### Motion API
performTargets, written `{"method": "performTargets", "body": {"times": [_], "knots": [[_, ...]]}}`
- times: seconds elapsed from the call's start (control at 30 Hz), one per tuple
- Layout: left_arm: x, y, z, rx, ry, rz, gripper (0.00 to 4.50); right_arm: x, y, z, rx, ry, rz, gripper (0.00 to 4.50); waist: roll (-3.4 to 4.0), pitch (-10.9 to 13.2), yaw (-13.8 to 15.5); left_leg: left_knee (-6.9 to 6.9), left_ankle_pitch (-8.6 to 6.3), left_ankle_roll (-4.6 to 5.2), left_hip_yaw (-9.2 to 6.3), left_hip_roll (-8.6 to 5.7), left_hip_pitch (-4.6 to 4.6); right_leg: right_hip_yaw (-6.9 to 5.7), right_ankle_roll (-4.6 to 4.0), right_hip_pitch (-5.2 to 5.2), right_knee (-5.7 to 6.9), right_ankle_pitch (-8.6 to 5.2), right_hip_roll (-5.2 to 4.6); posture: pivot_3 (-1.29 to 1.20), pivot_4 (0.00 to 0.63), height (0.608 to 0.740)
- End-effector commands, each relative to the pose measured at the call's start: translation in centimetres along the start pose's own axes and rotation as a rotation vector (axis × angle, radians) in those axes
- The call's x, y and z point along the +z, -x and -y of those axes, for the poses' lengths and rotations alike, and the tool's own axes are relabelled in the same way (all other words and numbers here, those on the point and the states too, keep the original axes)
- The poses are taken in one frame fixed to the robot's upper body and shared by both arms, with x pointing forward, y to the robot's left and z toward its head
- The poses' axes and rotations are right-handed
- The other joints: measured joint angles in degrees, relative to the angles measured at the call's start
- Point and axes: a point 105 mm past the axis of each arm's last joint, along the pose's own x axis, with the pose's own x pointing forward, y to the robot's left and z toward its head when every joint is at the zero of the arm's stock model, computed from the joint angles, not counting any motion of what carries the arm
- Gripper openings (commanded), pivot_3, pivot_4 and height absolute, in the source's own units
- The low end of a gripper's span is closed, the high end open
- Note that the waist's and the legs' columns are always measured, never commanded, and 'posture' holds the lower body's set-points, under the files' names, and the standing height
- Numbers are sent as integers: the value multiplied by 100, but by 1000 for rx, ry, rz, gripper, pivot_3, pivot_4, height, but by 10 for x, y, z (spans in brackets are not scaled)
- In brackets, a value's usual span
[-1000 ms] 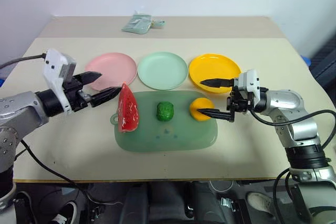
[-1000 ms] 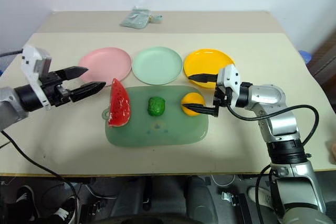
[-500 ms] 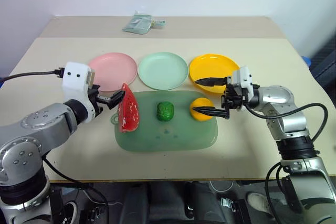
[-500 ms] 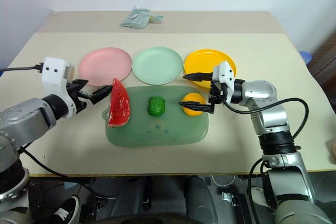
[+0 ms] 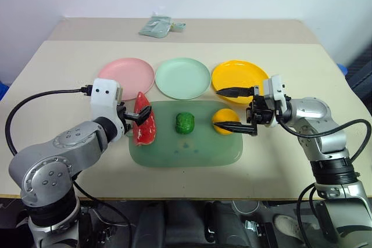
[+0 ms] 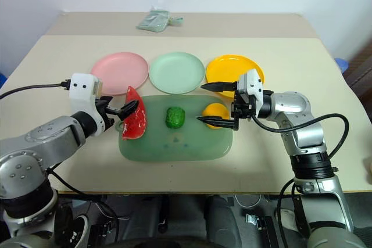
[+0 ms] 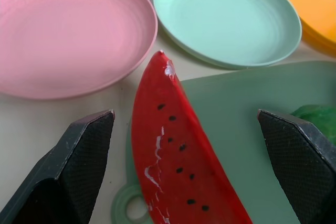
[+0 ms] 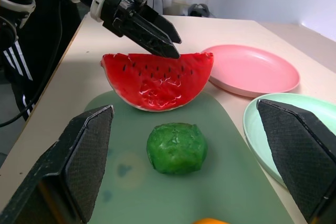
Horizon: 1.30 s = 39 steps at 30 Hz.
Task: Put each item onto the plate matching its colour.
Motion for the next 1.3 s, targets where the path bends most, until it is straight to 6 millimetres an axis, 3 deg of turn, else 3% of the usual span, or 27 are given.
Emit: {"method": "performTargets", "body": {"times": [0.03, 0.33, 0.73, 0.83, 0.97, 1.27, 1.3], "knots": [[-1, -2, 1, -45, -3, -7, 4500, 11, 0, 0, -2, 42, 21, 4475, 0, 0, 0, 0, 0, 0, 0, 0, 0, 0, 0, 0, 0, 0, 0, 0, 150, 740], [-8, -10, 0, -58, -18, -24, 4500, 11, 4, 3, -26, 51, 11, 4475, 0, 0, 4, 0, 0, 0, 0, 0, 0, 0, 0, 0, -1, 0, 0, 0, 150, 740], [0, -18, 9, -104, -68, -19, 4500, 7, 8, 4, -53, 62, -19, 4475, 0, 0, 4, 0, 0, 0, 0, 0, -1, -1, 0, 0, -1, 0, 1, 0, 150, 740], [2, -18, 11, -106, -73, -14, 3673, 6, 9, 5, -58, 61, -22, 4500, 0, 0, -1, 0, 0, 0, 0, 0, -1, 0, 0, 0, -1, 0, 0, 0, 150, 740], [6, -18, 11, -96, -84, -3, 1795, 5, 10, 5, -63, 62, -28, 4500, 0, 0, 1, 0, 0, 0, 0, 0, -1, -1, 0, 0, -1, 0, 1, 0, 150, 740], [3, -16, 9, -101, -90, -3, 1795, 4, 8, 8, -73, 67, -28, 4500, 0, 0, 0, 0, 0, 0, 0, 0, -1, -1, 0, 0, -1, 0, 0, 0, 150, 740], [3, -16, 8, -101, -90, -3, 1520, 3, 8, 8, -73, 68, -29, 4500, 0, 0, 0, 0, 0, 0, 0, 0, -1, -1, 0, 0, -1, 0, 0, 0, 150, 740]]}}
